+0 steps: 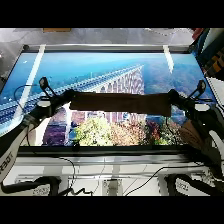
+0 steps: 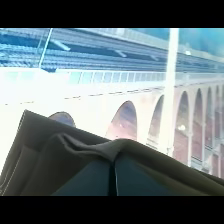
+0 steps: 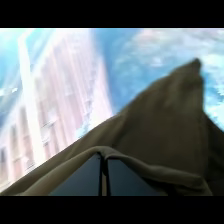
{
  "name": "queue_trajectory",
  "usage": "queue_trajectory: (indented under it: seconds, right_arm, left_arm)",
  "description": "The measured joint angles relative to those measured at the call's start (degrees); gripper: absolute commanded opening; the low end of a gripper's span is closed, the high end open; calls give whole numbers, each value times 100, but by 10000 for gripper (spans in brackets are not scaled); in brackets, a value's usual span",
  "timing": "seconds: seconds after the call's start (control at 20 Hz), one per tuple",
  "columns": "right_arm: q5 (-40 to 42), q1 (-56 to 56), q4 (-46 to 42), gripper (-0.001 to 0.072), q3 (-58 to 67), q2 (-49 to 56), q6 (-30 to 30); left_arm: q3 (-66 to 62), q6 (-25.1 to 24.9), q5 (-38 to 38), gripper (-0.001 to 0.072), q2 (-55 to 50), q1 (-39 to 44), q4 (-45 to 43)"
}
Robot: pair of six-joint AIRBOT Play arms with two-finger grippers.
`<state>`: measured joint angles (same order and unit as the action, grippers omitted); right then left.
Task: Fold the clothes and pants, and hang the long-sleeved shirts on hangers.
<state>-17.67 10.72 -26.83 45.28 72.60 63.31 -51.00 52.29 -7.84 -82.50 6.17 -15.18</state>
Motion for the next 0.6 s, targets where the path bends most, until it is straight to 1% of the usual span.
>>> queue_trajectory:
  seconds: [0.05,0.1,0.15,0.3,0.35,0.4,0.5,0.55,0.6]
  right_arm:
    - [94,-37,0,264,0,116,24]
    - [166,-68,0,567,0,205,26]
    - [238,-87,0,701,0,278,31]
    - [273,-127,-9,693,0,380,37]
    - [273,-131,-13,687,0,387,37]
    - [251,-136,-22,687,0,387,39]
    - [188,-142,-28,687,0,387,42]
    - [157,-142,-31,687,0,387,44]
    - [111,-142,-33,686,0,387,44]
  left_arm:
    - [-31,-2,146,304,-127,83,44]
    - [-59,-2,258,549,-227,136,74]
    - [-87,-2,354,720,-302,175,98]
    - [-129,-4,437,712,-348,166,37]
    - [-133,-4,426,651,-286,111,-111]
    - [-142,-2,328,550,-203,35,-262]
    - [-149,-2,-22,559,-39,-245,-544]
    - [-151,-2,-295,607,9,-455,-625]
    - [-151,-2,-627,612,24,-664,-708]
